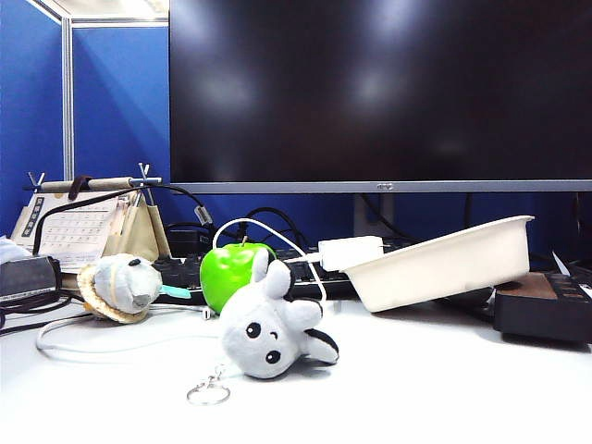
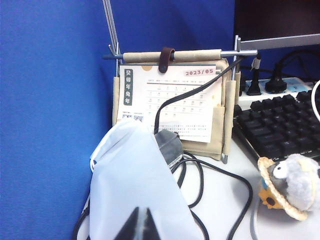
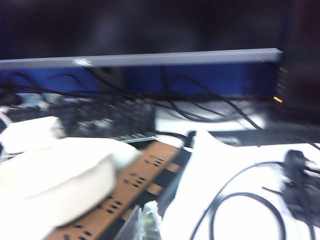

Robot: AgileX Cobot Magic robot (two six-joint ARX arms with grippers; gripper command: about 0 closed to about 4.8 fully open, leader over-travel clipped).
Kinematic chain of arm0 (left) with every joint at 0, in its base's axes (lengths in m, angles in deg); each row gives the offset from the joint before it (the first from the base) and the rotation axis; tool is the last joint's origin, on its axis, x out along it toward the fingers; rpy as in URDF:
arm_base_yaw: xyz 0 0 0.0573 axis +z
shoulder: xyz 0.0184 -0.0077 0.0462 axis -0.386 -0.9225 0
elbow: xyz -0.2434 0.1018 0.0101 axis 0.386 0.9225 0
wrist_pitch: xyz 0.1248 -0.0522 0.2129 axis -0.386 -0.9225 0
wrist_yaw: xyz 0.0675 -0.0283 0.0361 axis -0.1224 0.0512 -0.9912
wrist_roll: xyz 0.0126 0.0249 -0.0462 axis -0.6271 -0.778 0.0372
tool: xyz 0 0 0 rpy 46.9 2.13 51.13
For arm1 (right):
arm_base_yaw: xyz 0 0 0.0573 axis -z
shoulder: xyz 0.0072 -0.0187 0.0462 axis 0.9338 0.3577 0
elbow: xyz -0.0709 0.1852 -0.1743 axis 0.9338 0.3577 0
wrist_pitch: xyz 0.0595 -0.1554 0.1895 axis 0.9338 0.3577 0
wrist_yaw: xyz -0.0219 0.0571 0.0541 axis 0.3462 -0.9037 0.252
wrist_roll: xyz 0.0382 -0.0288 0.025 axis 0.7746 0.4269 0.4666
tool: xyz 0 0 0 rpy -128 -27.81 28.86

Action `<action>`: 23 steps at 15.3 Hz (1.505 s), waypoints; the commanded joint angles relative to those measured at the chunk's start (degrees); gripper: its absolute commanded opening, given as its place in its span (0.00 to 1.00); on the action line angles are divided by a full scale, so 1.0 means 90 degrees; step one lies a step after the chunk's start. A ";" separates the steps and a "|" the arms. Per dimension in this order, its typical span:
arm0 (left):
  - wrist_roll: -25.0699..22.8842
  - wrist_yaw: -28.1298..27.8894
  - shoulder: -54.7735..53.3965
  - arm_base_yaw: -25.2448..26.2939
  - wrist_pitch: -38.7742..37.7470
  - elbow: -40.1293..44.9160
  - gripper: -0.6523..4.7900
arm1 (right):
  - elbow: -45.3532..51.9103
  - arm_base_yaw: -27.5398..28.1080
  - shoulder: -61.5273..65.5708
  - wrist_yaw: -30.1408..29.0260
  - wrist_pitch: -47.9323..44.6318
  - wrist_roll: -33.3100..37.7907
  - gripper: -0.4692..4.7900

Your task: Place the tilting octopus upright.

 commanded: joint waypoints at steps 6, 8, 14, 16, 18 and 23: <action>-0.0017 0.0036 0.0015 -0.0005 0.0066 0.0000 0.11 | -0.0002 -0.0002 -0.0005 0.0177 0.0051 0.0027 0.09; 0.0034 0.0039 0.0015 -0.0005 0.0063 0.0000 0.11 | -0.0002 -0.0002 -0.0005 0.0177 0.0051 0.0034 0.09; 0.0935 0.1134 0.0015 -0.0005 0.0124 -0.0017 0.11 | -0.0005 -0.0007 -0.0005 -0.0595 0.0044 0.0430 0.09; 0.1501 0.1593 0.0015 -0.0005 0.0075 -0.0143 0.11 | -0.0078 -0.0007 -0.0005 -0.0743 0.0022 0.0920 0.09; 0.1511 0.1758 0.0015 -0.0005 -0.0119 -0.0542 0.11 | -0.0420 -0.0007 -0.0005 -0.0984 0.0027 0.1005 0.09; 0.2363 0.1928 0.0012 -0.0005 -0.1921 -0.2781 0.11 | -0.2589 -0.0005 0.0007 -0.1197 0.0833 0.1671 0.09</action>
